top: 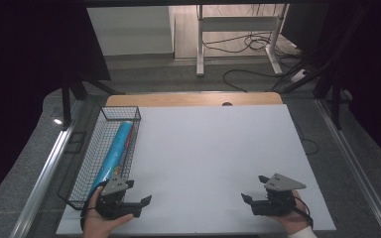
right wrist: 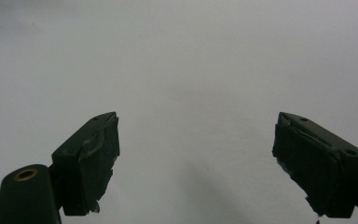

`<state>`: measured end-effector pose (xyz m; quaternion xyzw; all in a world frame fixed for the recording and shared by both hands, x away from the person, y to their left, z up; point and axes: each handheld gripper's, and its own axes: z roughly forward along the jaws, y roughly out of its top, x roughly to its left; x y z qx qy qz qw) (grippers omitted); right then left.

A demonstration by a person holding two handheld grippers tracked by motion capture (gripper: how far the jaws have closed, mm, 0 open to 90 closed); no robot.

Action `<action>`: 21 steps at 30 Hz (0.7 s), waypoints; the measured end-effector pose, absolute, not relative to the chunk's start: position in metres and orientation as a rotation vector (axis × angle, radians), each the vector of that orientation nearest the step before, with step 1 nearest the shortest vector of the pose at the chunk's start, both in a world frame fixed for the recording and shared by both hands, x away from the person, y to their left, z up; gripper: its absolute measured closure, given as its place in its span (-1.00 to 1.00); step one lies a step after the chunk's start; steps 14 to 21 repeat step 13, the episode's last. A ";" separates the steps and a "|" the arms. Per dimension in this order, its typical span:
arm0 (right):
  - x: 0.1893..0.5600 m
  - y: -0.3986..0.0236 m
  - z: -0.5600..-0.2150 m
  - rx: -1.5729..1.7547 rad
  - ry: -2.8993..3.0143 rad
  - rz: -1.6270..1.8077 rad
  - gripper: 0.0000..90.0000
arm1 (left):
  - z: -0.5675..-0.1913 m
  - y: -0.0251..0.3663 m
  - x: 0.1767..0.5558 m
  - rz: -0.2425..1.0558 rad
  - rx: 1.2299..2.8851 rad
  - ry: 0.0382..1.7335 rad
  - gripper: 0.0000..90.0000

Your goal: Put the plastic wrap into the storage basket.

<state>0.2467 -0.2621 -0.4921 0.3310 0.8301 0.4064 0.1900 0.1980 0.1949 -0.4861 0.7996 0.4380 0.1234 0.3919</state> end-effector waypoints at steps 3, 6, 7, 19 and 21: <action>0.247 -0.263 -0.492 0.935 2.330 1.141 -0.67 | -0.487 0.192 0.198 0.302 2.033 1.109 -0.58; 0.247 -0.264 -0.491 0.937 2.326 1.140 -0.67 | -0.487 0.191 0.198 0.298 2.035 1.096 -0.58; 0.247 -0.264 -0.491 0.937 2.324 1.143 -0.67 | -0.487 0.191 0.198 0.299 2.037 1.094 -0.58; 0.248 -0.265 -0.491 0.944 2.316 1.147 -0.67 | -0.486 0.192 0.199 0.315 2.027 1.099 -0.58; 0.248 -0.265 -0.491 0.944 2.316 1.147 -0.67 | -0.486 0.192 0.199 0.315 2.027 1.099 -0.58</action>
